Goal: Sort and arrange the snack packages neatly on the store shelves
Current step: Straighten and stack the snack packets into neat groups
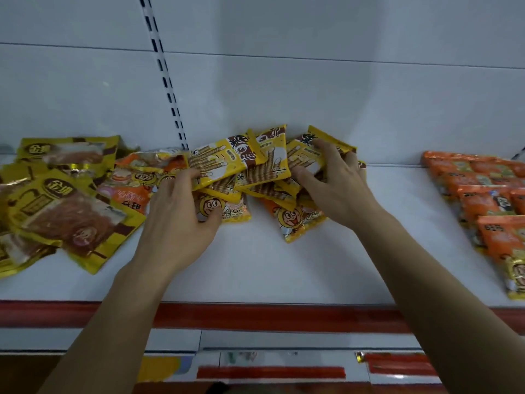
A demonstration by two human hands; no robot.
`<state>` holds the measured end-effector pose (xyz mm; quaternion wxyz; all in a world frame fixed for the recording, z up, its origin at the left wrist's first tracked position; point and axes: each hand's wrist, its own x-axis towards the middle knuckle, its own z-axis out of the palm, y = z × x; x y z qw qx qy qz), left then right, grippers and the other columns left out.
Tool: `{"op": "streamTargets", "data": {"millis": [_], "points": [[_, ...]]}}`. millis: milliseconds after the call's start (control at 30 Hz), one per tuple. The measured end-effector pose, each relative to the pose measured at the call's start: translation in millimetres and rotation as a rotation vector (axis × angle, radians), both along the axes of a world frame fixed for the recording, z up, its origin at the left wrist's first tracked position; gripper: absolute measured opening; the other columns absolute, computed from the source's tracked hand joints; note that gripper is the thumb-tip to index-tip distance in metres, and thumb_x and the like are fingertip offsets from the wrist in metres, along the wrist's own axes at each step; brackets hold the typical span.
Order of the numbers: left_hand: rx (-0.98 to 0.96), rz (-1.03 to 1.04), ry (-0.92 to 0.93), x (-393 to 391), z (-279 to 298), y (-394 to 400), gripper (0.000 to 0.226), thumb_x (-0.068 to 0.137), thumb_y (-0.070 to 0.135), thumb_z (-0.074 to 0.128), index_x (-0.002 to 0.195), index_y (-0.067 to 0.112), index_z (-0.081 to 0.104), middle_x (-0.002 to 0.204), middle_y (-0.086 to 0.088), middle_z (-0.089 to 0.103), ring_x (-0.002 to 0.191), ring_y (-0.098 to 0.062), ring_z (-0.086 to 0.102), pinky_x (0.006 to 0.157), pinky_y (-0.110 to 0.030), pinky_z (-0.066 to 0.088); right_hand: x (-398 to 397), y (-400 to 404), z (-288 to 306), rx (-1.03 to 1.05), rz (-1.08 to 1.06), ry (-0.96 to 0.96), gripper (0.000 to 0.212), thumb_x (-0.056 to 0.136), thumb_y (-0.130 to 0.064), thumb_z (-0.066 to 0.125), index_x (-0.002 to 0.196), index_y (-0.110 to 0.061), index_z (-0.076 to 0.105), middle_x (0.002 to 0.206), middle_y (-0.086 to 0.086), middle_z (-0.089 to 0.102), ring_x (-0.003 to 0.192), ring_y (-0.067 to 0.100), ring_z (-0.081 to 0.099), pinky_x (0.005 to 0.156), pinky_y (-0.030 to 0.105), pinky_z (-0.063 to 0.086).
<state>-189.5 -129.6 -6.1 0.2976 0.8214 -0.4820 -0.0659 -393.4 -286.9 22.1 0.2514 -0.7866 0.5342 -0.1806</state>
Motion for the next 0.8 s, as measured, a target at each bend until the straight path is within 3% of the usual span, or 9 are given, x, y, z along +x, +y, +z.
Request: {"op": "streamTargets", "data": {"millis": [133, 267, 367, 467, 533, 633, 700, 800], "points": [[-0.028, -0.022, 0.013, 11.6, -0.6, 7.1, 0.071, 0.089, 0.037, 0.072, 0.147, 0.025, 0.033, 0.142, -0.009, 0.042, 0.130, -0.029, 0.043, 0.096, -0.037, 0.040, 15.7, 6.7, -4.2, -0.001, -0.012, -0.024, 0.076, 0.084, -0.077, 0.048, 0.149, -0.051, 0.017, 0.153, 0.008, 0.029, 0.142, 0.041, 0.030, 0.113, 0.065, 0.029], [-0.043, -0.049, 0.010, 10.3, -1.0, 10.8, 0.068, 0.090, 0.034, 0.071, 0.147, 0.026, 0.033, 0.146, -0.007, 0.036, 0.133, -0.028, 0.041, 0.092, -0.031, 0.035, 7.4, 11.4, -5.6, -0.033, -0.047, -0.216, 0.087, 0.084, -0.074, 0.052, 0.155, -0.039, 0.015, 0.161, 0.008, 0.018, 0.149, 0.034, 0.025, 0.114, 0.060, 0.033], [-0.067, -0.042, 0.018, 10.1, -1.4, 12.7, 0.066, 0.088, 0.033, 0.072, 0.145, 0.025, 0.037, 0.148, -0.007, 0.031, 0.137, -0.031, 0.038, 0.103, -0.037, 0.039, -8.5, 26.5, -3.9, -0.213, -0.097, -0.279, 0.068, 0.093, -0.056, 0.058, 0.150, -0.028, 0.034, 0.155, 0.009, 0.030, 0.145, 0.029, 0.030, 0.114, 0.045, 0.034], [-0.183, -0.030, -0.094, 2.7, 2.6, 12.7, 0.057, 0.085, 0.031, 0.072, 0.136, 0.020, 0.049, 0.145, -0.013, 0.034, 0.138, -0.033, 0.036, 0.111, -0.047, 0.038, -13.3, 52.8, -7.5, -0.387, -0.055, -0.245, 0.031, 0.089, -0.046, 0.066, 0.111, -0.027, 0.056, 0.114, -0.004, 0.057, 0.112, 0.021, 0.052, 0.089, 0.031, 0.042], [-0.256, -0.067, -0.140, -8.8, 9.6, 10.7, 0.044, 0.086, 0.031, 0.067, 0.127, 0.018, 0.058, 0.135, -0.009, 0.045, 0.129, -0.029, 0.043, 0.102, -0.038, 0.040, -8.9, 64.9, -13.7, -0.374, 0.031, -0.135, 0.032, 0.082, -0.053, 0.071, 0.093, -0.026, 0.057, 0.092, -0.010, 0.060, 0.093, 0.017, 0.052, 0.075, 0.033, 0.043], [-0.243, -0.187, -0.058, -29.2, 18.9, 5.7, 0.017, 0.090, 0.028, 0.064, 0.107, 0.023, 0.066, 0.100, 0.010, 0.063, 0.093, -0.010, 0.060, 0.080, -0.034, 0.052, -2.4, 69.1, -23.6, -0.386, 0.134, 0.086, 0.036, 0.075, -0.057, 0.076, 0.092, -0.028, 0.063, 0.091, -0.011, 0.064, 0.093, 0.018, 0.052, 0.072, 0.035, 0.043], [-0.172, -0.223, 0.049, -38.1, 17.9, 2.3, 0.004, 0.093, 0.027, 0.064, 0.096, 0.027, 0.067, 0.081, 0.017, 0.065, 0.076, -0.005, 0.062, 0.067, -0.036, 0.055, -3.8, 67.2, -24.3, -0.437, 0.160, 0.112, 0.021, 0.077, -0.044, 0.076, 0.090, -0.029, 0.071, 0.089, -0.011, 0.068, 0.093, 0.019, 0.055, 0.068, 0.032, 0.040], [-0.086, -0.233, 0.112, -47.1, 13.1, -0.5, 0.010, 0.096, 0.030, 0.060, 0.091, 0.031, 0.068, 0.077, 0.015, 0.069, 0.071, -0.004, 0.065, 0.066, -0.041, 0.056, -10.7, 66.4, -25.1, -0.386, 0.169, 0.064, 0.009, 0.079, -0.026, 0.072, 0.088, -0.028, 0.076, 0.083, -0.010, 0.071, 0.088, 0.017, 0.061, 0.065, 0.032, 0.048]]}}
